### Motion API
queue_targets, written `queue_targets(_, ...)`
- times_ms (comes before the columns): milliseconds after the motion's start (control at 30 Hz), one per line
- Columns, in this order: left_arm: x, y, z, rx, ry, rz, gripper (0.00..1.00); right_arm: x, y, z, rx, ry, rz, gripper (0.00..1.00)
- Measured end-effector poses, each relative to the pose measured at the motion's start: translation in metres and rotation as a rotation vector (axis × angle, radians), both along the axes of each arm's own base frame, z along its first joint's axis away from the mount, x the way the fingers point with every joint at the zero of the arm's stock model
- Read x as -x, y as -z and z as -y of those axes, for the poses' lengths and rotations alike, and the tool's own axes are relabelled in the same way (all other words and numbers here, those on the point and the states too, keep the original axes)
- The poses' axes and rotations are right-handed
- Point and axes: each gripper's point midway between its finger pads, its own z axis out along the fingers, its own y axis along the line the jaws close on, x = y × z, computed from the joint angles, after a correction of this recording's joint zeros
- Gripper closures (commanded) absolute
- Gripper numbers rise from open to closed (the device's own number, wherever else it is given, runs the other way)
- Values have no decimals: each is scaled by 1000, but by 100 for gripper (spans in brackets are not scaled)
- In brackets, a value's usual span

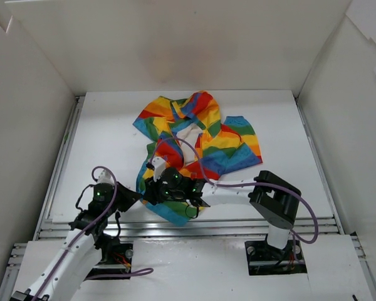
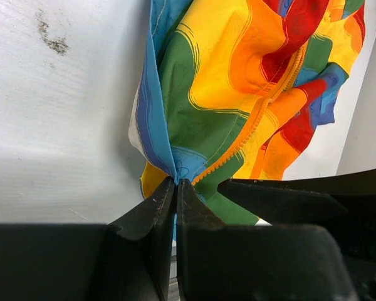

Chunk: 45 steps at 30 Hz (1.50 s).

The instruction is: Zip up the jacket

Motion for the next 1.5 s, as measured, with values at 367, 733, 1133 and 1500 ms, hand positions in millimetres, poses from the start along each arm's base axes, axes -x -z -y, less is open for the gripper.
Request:
queue_targets(367,0,0,-2,1,-4,-1,100,1,6,-18,0,-42,-30,75)
queue_targets(733,0,-4,-1,14,3,13,100,5,9,-19,-1,-58,-40,70)
queue_targets(1133,0,-9,4,41,17,27,100,5,13,-19,6,-63,-38,84)
queue_targets(1500,3,-8,1,39,10,19,100,4,17,-14,-17,-37,-24,100)
